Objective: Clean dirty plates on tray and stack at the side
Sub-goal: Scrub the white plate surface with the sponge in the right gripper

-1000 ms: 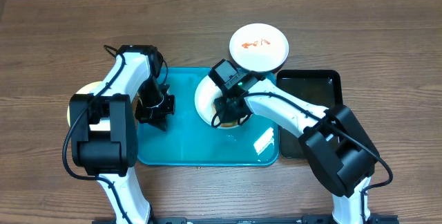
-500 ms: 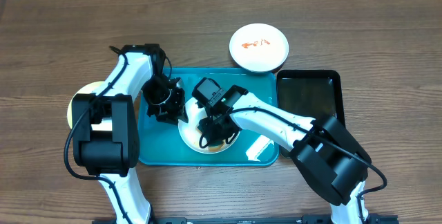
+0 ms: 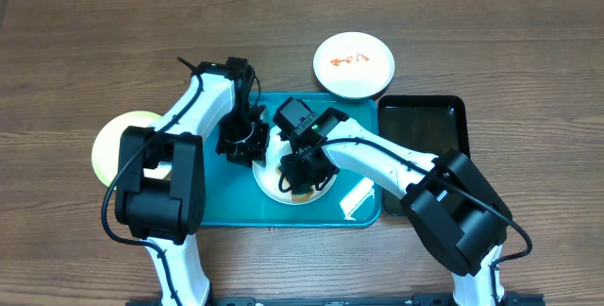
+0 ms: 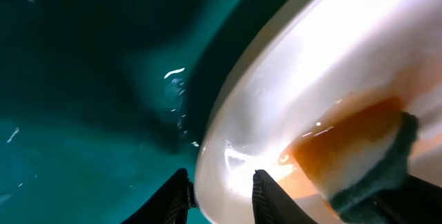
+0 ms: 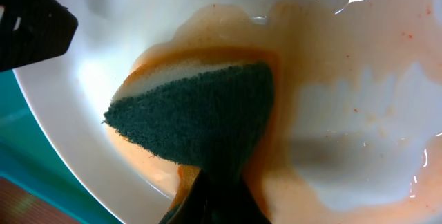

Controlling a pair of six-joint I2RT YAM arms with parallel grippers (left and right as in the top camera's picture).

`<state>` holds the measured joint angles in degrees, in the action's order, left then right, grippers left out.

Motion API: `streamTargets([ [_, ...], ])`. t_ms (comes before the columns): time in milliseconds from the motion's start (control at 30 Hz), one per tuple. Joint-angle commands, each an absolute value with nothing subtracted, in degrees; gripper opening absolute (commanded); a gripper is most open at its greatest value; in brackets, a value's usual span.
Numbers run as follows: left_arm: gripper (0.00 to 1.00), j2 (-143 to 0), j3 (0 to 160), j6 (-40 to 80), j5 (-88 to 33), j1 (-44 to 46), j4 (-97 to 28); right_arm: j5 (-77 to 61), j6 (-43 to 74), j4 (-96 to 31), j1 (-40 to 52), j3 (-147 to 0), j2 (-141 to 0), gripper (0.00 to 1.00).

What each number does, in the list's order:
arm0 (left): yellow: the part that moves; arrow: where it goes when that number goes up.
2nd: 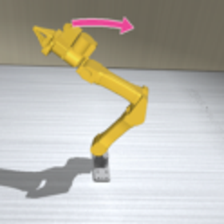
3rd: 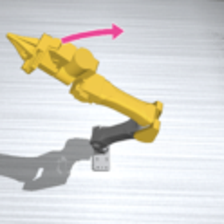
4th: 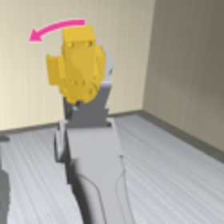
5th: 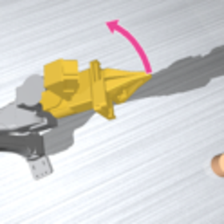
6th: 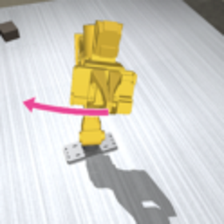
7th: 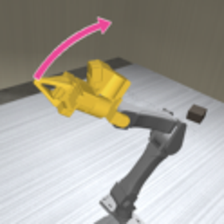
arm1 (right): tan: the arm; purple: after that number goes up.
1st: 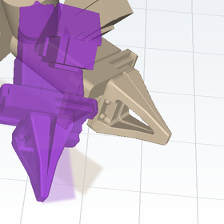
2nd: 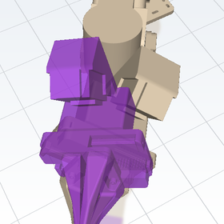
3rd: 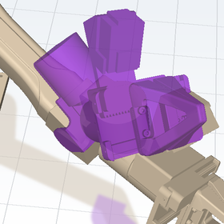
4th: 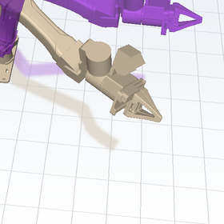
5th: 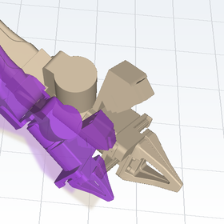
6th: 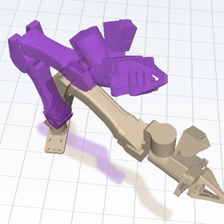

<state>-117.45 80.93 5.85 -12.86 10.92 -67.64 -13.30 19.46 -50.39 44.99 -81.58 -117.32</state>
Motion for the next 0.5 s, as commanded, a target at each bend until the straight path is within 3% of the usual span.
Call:
streamTargets([
  [0, 0.31, -116.5, 80.4, 7.8, -9.7, 11.4, -68.1, -13.6, 19.5, -50.4, 45.3, -80.8, -117.8, 0.04],
  [267, 0.27, -116.5, 78.3, 10.5, -10.1, 11.9, -65.0, -13.6, 19.5, -51.4, 45.3, -80.8, -117.8, 0.04],
  [467, 0.04, -116.5, 76.7, 10.7, -11.6, 13.1, -63.1, -13.6, 19.5, -51.6, 45.3, -80.8, -117.8, 0.04],
])
